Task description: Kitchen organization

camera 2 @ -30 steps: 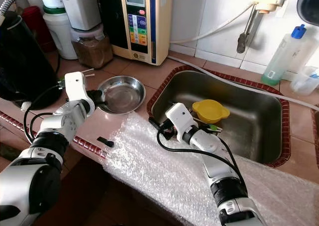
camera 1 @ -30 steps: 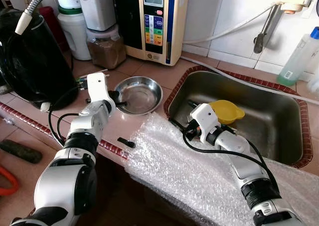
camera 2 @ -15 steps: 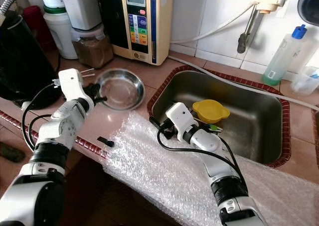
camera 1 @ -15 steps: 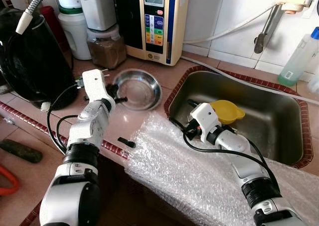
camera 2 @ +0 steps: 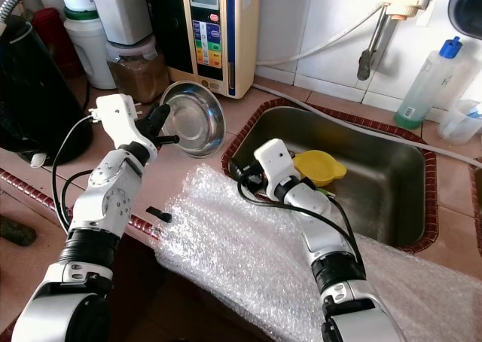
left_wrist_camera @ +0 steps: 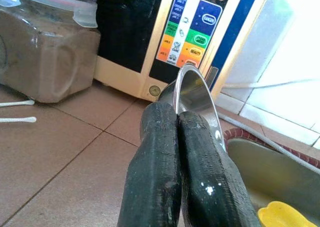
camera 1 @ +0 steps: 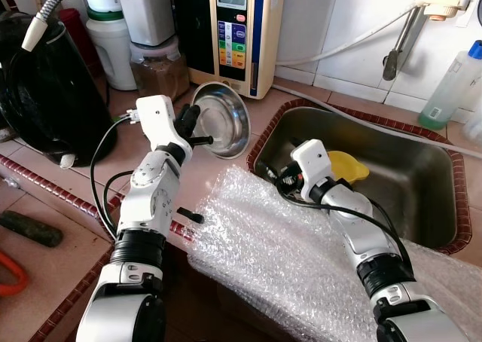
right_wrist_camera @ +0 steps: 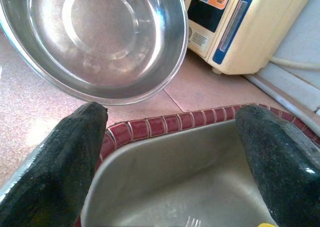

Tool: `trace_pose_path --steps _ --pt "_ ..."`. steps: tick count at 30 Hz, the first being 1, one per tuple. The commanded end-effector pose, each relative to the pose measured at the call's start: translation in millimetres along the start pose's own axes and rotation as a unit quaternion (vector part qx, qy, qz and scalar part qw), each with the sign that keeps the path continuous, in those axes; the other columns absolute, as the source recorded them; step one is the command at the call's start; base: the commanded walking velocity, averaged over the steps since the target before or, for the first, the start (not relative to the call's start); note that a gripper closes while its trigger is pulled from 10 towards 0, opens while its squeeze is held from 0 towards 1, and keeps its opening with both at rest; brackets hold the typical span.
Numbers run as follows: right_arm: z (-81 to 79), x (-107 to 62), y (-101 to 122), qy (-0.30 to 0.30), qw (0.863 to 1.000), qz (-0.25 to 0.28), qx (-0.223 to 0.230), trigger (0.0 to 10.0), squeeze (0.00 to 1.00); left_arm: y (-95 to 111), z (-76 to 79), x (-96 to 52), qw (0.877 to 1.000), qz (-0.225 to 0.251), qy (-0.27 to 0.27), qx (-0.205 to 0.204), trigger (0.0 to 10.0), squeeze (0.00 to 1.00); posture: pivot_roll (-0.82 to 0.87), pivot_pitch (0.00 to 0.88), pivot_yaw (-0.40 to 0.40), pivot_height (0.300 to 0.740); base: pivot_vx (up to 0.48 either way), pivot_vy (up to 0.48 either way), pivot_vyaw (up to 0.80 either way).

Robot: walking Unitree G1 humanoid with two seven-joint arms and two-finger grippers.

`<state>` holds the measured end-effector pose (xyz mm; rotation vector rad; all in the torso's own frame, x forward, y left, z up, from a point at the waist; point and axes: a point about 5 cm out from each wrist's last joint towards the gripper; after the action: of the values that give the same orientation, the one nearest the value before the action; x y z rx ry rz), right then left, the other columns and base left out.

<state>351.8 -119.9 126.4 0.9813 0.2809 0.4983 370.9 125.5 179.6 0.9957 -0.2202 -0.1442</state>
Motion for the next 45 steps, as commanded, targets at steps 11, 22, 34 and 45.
trace_pose_path --steps 11,22,34,45 --pt "17.8 6.8 -2 -0.087 0.991 -0.011 0.099 10.0 0.00 17 44.6 4.0 0.987 0.035 -0.149 -0.045 0.0 0.00 0.08 0.000 0.027 0.740 0.000 0.000 0.00" --pt "53.5 -1.6 -11 -0.195 0.967 -0.027 0.160 10.0 0.00 9 67.5 1.2 0.973 0.021 -0.218 -0.068 0.0 0.00 0.07 0.000 0.024 0.740 0.000 0.000 0.00" --pt "78.8 -1.2 -2 -0.220 0.955 0.009 0.196 10.0 0.00 -8 86.8 0.8 0.962 -0.014 -0.264 -0.071 0.0 0.00 0.07 0.000 0.026 0.740 0.000 0.000 0.00" --pt "94.0 -7.7 -4 -0.167 0.973 0.003 0.158 10.0 0.00 -4 85.8 4.0 0.963 -0.008 -0.260 -0.067 0.0 0.00 0.07 0.000 0.026 0.740 0.000 0.000 0.00"
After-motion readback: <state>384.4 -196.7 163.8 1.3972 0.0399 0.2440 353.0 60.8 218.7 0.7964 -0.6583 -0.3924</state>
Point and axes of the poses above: a point about 5 cm out from each wrist's last joint towards the gripper, its own x axis pointing out of the wrist towards the gripper, its own y axis along the axis of the wrist's last joint, z = x × y, and after that the axes turned 15 degrees about -x, right-handed
